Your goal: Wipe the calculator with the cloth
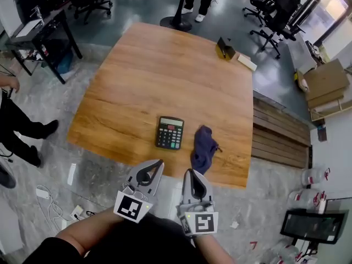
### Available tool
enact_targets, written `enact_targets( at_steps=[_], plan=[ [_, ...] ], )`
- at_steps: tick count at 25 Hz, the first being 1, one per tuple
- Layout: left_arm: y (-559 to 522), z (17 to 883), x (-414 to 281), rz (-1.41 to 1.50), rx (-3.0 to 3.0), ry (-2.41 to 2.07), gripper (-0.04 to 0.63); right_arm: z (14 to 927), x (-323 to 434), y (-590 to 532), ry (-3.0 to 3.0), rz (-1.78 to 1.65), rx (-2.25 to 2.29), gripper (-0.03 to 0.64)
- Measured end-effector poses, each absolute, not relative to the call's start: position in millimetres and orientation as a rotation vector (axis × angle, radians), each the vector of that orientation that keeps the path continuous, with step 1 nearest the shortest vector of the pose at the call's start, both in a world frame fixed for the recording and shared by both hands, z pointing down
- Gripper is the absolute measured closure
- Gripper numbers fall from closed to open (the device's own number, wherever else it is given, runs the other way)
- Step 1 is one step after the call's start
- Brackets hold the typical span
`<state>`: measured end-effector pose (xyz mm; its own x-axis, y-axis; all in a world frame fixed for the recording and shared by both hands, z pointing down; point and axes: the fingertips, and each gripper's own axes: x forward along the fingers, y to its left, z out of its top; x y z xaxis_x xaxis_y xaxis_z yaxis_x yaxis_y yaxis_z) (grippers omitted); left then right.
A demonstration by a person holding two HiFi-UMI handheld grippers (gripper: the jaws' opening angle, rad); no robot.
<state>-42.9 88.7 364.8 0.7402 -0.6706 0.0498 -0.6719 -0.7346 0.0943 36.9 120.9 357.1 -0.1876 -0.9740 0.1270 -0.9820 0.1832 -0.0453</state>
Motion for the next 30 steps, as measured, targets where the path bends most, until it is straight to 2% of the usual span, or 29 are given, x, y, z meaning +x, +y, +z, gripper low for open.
enact_targets(
  at_steps=[13, 24, 30],
  plan=[
    [-13, 449, -17, 0.212, 2.704, -1.038, 0.594, 438, 51, 2, -2.298, 0.368, 1.88, 0.601],
    [-51, 526, -8, 0.356, 2.651, -1.062, 0.594, 532, 70, -45, -2.25, 0.33, 1.585, 0.601],
    [-56, 565, -9, 0.427, 2.573, -1.016, 0.594, 585, 73, -51, -2.147, 0.571, 1.597, 0.6]
  ],
)
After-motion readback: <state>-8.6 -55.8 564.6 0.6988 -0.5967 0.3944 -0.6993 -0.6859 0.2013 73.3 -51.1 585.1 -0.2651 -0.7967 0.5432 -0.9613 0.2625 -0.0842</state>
